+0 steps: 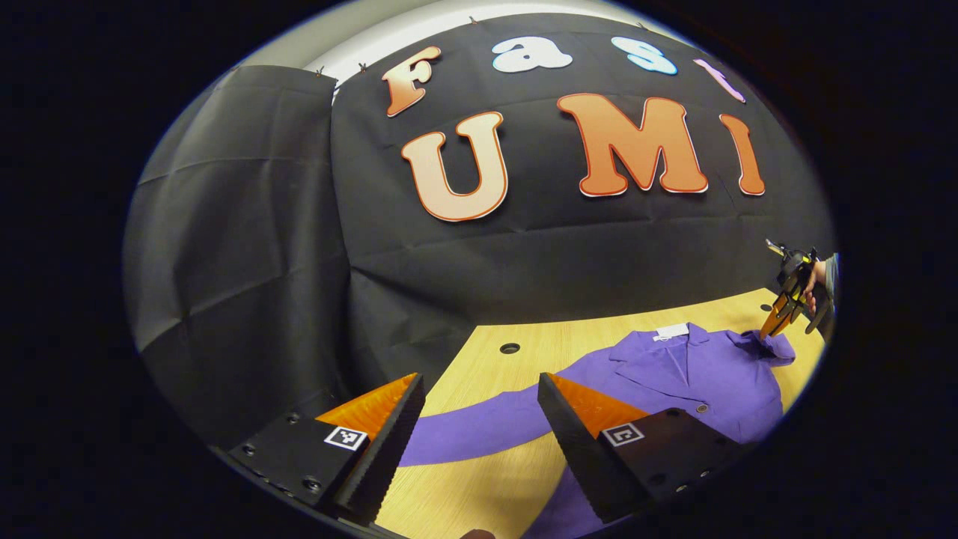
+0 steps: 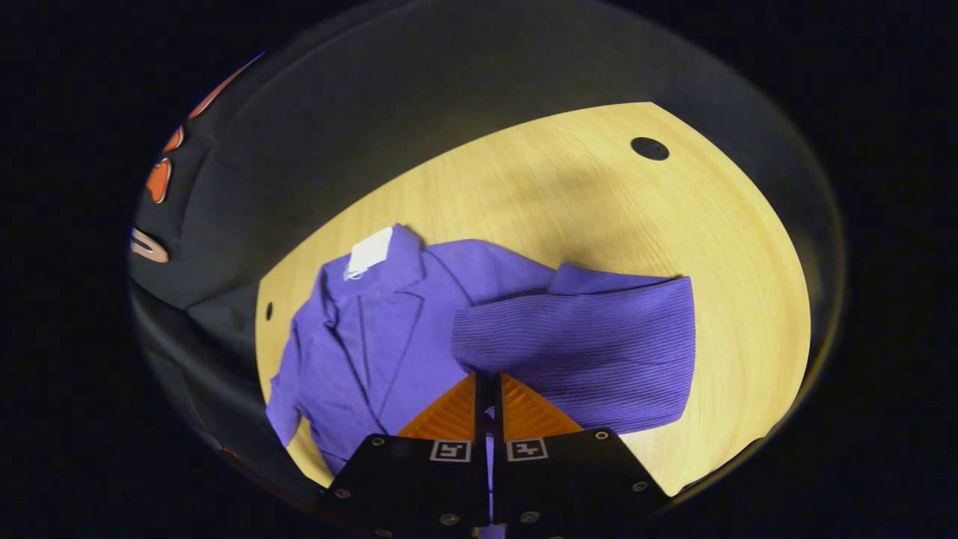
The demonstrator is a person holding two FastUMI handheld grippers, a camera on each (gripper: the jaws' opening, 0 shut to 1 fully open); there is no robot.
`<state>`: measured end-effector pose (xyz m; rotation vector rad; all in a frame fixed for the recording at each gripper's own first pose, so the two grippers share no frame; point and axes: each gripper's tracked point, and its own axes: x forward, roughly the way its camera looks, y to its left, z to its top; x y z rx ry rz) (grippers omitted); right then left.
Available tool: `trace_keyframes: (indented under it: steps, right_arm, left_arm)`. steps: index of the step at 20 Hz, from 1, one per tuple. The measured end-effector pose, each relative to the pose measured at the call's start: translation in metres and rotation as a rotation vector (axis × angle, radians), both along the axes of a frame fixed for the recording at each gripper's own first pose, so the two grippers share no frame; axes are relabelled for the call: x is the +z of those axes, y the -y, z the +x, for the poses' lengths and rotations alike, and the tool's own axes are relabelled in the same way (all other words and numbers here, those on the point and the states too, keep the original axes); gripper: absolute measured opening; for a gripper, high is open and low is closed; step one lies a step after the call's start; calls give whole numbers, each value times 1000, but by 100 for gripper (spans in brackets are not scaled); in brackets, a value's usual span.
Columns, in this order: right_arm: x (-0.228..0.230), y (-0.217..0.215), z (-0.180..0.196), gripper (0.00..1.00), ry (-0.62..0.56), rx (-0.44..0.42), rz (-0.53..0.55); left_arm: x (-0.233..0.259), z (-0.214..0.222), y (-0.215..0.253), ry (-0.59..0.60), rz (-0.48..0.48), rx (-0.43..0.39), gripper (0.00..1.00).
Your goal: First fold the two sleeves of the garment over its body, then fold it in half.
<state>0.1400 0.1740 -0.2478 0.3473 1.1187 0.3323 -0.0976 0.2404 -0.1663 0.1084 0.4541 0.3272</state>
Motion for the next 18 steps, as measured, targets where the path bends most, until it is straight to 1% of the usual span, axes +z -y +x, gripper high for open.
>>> trace_keyframes:
  steps: [5, 12, 13, 14, 15, 16, 18]
  right_arm:
    - [32, -51, -14, 2, 37, 61, 55]
    - [72, -138, -49, 2, 83, 178, 83]
    - [78, -153, -55, 2, 90, 185, 96]
    - [82, -171, -60, 2, 93, 198, 113]
    - [83, -183, -61, 1, 100, 198, 112]
    - [80, -192, -64, 1, 103, 212, 104]
    - [80, -206, -67, 1, 116, 209, 103]
  left_arm:
    - [2, -4, -8, 16, -16, -4, 98]
    - [8, -26, -55, 40, -22, 40, 98]
    - [7, -27, -63, 43, -23, 49, 100]
    - [8, -30, -70, 44, -23, 56, 98]
    - [6, -31, -77, 44, -25, 63, 98]
    - [6, -32, -83, 46, -26, 70, 98]
    - [-2, -33, -92, 35, -28, 75, 98]
